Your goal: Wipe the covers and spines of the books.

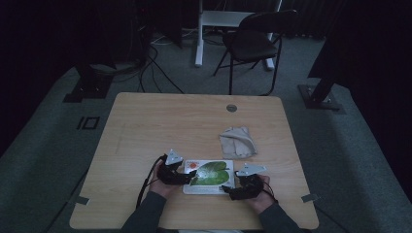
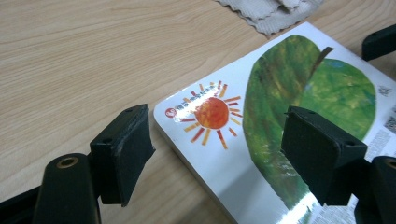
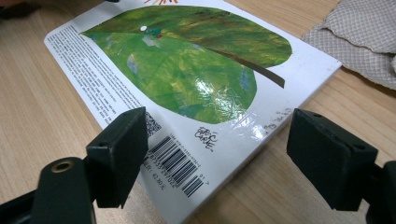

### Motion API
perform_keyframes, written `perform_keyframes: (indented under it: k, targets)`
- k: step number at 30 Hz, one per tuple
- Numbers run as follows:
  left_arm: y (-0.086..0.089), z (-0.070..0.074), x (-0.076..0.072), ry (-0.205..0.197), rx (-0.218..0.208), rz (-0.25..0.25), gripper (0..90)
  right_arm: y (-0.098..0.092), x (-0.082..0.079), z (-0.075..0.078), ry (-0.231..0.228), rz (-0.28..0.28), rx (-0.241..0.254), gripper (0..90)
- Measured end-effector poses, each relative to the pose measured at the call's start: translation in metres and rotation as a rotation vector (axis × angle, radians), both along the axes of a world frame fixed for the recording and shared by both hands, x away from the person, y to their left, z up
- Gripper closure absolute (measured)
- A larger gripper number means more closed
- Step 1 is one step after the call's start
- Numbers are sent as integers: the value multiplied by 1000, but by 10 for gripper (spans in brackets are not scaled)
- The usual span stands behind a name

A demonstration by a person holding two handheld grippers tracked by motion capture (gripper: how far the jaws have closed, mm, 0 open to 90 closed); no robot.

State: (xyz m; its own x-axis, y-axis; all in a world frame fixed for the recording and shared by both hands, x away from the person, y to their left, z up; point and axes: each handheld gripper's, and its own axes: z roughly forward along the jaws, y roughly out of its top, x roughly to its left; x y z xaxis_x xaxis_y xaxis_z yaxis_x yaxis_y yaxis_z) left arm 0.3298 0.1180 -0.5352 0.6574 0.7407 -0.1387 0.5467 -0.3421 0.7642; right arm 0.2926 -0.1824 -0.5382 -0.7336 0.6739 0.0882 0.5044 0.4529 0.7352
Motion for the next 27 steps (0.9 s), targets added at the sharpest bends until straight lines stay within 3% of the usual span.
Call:
perform_keyframes:
  k: [2,4,8,27]
  targets:
    - [0,-2,3,-9,4,16,243,0,-1,0,0,2,3,202]
    - [1,-3,6,0,-17,18,243,0,-1,-1,1,2,4,203]
    - [0,-4,12,16,-20,15,243,1,-3,-1,2,14,6,203]
    - [-13,-9,22,25,6,-16,244,1,-5,-2,2,34,11,200]
